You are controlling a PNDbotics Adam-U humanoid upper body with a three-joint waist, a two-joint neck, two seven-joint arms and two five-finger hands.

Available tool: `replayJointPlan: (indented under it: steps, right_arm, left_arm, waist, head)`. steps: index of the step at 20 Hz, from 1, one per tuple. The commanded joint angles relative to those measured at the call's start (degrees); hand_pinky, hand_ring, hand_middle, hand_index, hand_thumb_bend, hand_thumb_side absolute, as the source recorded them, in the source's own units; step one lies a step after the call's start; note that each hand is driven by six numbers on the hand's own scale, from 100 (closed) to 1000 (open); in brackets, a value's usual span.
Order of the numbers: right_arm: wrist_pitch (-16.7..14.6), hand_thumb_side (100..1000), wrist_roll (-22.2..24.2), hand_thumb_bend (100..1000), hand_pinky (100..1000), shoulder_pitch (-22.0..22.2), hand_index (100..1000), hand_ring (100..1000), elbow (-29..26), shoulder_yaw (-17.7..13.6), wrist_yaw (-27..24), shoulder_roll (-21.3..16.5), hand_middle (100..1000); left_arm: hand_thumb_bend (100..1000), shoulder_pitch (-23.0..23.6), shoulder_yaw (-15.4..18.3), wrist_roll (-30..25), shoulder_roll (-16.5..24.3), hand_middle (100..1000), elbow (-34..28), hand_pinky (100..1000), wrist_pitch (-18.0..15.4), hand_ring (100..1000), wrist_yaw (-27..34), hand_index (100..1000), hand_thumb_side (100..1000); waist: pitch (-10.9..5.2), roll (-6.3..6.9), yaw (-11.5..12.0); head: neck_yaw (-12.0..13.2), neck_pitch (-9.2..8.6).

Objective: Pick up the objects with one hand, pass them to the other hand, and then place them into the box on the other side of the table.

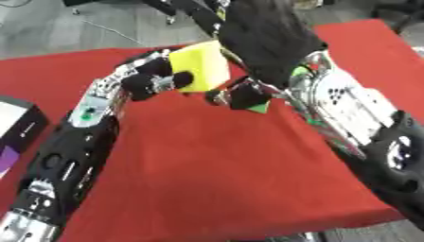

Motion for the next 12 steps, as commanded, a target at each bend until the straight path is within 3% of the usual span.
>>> replayJointPlan:
  steps: [1,6,7,8,12]
  right_arm:
    - [0.55,320,-1.28,727,100,-0.5,1000,871,-0.55,-0.76,0.71,-1.05,979]
    - [1.38,329,-1.87,701,100,0.26,1000,861,-0.55,-0.69,0.85,-1.28,962]
    - [1.58,328,-1.79,715,100,0.48,1000,859,-0.55,-0.67,0.84,-1.37,958]
    - [1.82,332,-1.56,690,100,0.75,1000,858,-0.55,-0.63,0.79,-1.51,957]
    - [3.33,372,1.83,657,100,2.19,1000,857,-0.55,-0.21,0.1,-2.43,948]
  left_arm:
    - [100,-0.74,1.92,-0.03,2.09,171,2.55,709,-3.88,363,-2.76,377,244]
    - [100,-0.69,5.69,-0.03,4.66,170,7.54,706,-9.76,364,-6.25,374,223]
    - [100,-0.82,6.53,-0.03,5.56,173,8.42,705,-11.27,364,-6.61,373,272]
    - [100,-0.93,7.27,-0.03,6.76,169,9.22,705,-12.83,364,-6.77,373,209]
    - [100,-0.65,9.76,-0.03,14.12,165,11.43,698,-19.95,367,-5.94,369,159]
  waist:
    - [-0.85,-0.18,0.2]
    - [-1.09,-0.24,0.58]
    - [-1.16,-0.25,0.66]
    - [-1.25,-0.24,0.8]
    - [-1.7,0.14,1.68]
  head:
    - [-0.37,-0.15]
    - [-0.9,-0.15]
    - [-1.02,-0.15]
    - [-1.23,-0.15]
    - [-2.0,-0.15]
